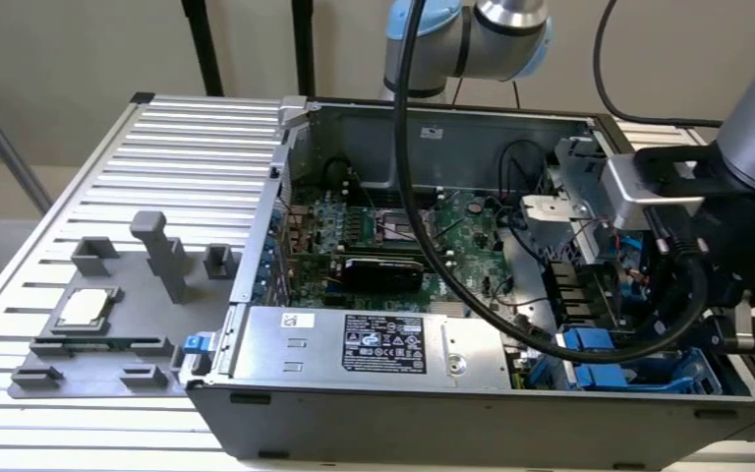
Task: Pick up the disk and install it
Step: 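Insert the second disk wire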
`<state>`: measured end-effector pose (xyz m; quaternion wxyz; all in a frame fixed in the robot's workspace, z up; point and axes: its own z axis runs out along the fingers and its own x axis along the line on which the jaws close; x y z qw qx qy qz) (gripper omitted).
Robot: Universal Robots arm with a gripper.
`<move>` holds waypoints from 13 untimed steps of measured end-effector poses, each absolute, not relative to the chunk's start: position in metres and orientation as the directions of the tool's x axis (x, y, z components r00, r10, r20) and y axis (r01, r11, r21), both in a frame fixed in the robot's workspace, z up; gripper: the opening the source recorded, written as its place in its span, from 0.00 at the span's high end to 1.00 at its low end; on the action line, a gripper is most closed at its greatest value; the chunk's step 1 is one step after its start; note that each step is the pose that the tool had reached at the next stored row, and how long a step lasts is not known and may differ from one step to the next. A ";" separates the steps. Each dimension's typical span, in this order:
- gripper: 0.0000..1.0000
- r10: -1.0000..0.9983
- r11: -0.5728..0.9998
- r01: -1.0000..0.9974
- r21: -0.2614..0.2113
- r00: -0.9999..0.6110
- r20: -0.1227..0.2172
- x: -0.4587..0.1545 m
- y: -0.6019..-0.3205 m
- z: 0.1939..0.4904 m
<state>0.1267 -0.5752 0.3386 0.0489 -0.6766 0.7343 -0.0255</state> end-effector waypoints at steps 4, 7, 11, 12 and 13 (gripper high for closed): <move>1.00 -0.996 0.082 -0.991 -0.110 -0.079 -0.034 0.126 -0.575 0.336; 1.00 -0.996 0.081 -0.990 -0.113 -0.078 -0.032 0.125 -0.574 0.335; 1.00 -0.997 0.080 -0.990 -0.115 -0.077 -0.028 0.125 -0.574 0.334; 1.00 -0.997 0.080 -0.990 -0.115 -0.077 -0.027 0.125 -0.574 0.334; 0.00 -0.997 0.080 -0.990 -0.115 -0.077 -0.028 0.125 -0.574 0.333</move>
